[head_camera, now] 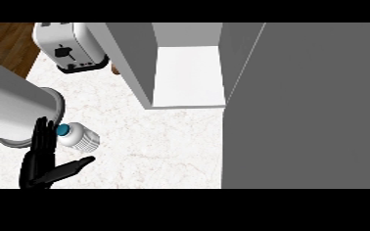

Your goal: Pick up the bottled water, place it into the cabinet and close the cabinet

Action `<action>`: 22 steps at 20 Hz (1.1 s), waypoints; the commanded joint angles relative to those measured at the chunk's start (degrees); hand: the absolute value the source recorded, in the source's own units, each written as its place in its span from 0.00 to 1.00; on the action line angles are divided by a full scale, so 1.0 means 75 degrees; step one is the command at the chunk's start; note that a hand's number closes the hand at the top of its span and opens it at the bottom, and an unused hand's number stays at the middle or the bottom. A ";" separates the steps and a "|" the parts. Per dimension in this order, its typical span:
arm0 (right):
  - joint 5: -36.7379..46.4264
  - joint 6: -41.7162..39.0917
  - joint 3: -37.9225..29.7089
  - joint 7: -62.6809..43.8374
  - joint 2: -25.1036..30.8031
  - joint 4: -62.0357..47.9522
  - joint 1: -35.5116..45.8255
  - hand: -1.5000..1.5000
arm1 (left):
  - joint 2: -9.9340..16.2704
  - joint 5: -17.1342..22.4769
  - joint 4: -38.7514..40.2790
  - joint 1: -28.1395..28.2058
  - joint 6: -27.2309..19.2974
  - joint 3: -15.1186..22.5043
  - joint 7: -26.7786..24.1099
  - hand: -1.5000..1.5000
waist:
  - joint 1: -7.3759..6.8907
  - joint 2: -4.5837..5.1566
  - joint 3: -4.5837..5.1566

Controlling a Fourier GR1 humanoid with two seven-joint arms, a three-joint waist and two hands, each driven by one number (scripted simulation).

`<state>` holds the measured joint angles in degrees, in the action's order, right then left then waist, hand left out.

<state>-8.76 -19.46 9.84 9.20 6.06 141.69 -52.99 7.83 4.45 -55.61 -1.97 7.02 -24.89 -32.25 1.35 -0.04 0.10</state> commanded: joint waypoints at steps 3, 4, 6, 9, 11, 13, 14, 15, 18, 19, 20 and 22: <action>-0.0472 -0.0393 -0.0263 0.0320 0.0162 0.0771 -0.0817 0.00 | 0.0313 0.0174 0.1900 -0.0423 0.1072 -0.0073 -0.1036 0.00 | 0.0097 -0.0010 0.0005; -0.0613 -0.0229 -0.0255 -0.0228 0.0239 0.1011 -0.0546 0.00 | 0.0154 0.0115 0.2059 -0.0594 0.1175 0.0109 -0.0919 0.00 | 0.0025 0.0018 0.0007; -0.0594 -0.0186 -0.0174 -0.0175 0.0147 0.0997 -0.0580 0.00 | 0.0168 0.0154 0.2602 -0.1071 0.1190 0.0016 -0.1245 0.00 | 0.0050 0.0023 0.0010; -0.0544 -0.0438 -0.0307 0.0101 0.0254 0.1094 -0.0939 0.00 | 0.0100 -0.0011 0.3049 -0.1222 0.1030 0.0098 -0.1595 0.00 | 0.0031 0.0010 0.0003; -0.0073 -0.0224 0.0125 0.0040 0.0000 0.0936 -0.0761 0.00 | 0.0557 0.0227 0.3724 -0.1628 0.1497 -0.0193 -0.1810 0.00 | 0.0029 0.0028 0.0011; -0.0175 -0.0087 -0.0052 -0.0045 -0.0039 0.0834 -0.0563 0.00 | 0.0320 0.0275 0.3937 -0.1530 0.1208 -0.0317 -0.2381 1.00 | -0.0005 0.0031 0.0009; 0.0188 0.0032 0.0302 -0.0045 -0.0226 0.0527 -0.0246 0.00 | -0.0065 0.0214 0.4009 -0.1634 0.0940 -0.0227 -0.2604 1.00 | -0.0030 0.0032 0.0008; -0.0427 -0.0323 -0.0190 0.0104 0.0152 0.1006 -0.0734 0.00 | 0.0280 0.0439 0.4264 -0.1909 0.1122 -0.0496 -0.2419 1.00 | 0.0059 0.0032 0.0012; -0.0195 -0.0231 -0.0119 -0.0098 0.0038 0.0876 -0.0587 0.00 | 0.0415 0.0565 0.4274 -0.1884 0.1622 -0.0373 -0.2145 1.00 | -0.0057 0.0006 -0.0004; -0.0388 -0.0198 -0.0064 -0.0111 0.0023 0.1063 -0.0638 0.00 | 0.0186 0.0453 0.4797 -0.1892 0.1540 -0.0423 -0.2787 1.00 | 0.0039 0.0048 0.0017; -0.0357 -0.0328 -0.0351 0.0346 0.0022 0.0356 -0.0348 0.00 | 0.0153 0.0552 0.4861 -0.2224 0.1404 -0.0475 -0.2597 1.00 | 0.0022 0.0033 0.0006; -0.0305 -0.0096 -0.0148 -0.0310 0.0035 0.0926 -0.0420 0.00 | 0.0151 0.0580 0.4687 -0.2058 0.1596 -0.0427 -0.2794 1.00 | -0.0041 0.0028 0.0004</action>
<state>-7.58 -20.98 9.56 11.26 5.77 141.58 -55.11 10.28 7.88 -22.71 -15.91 16.79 -27.80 -50.11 1.11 -0.04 -0.43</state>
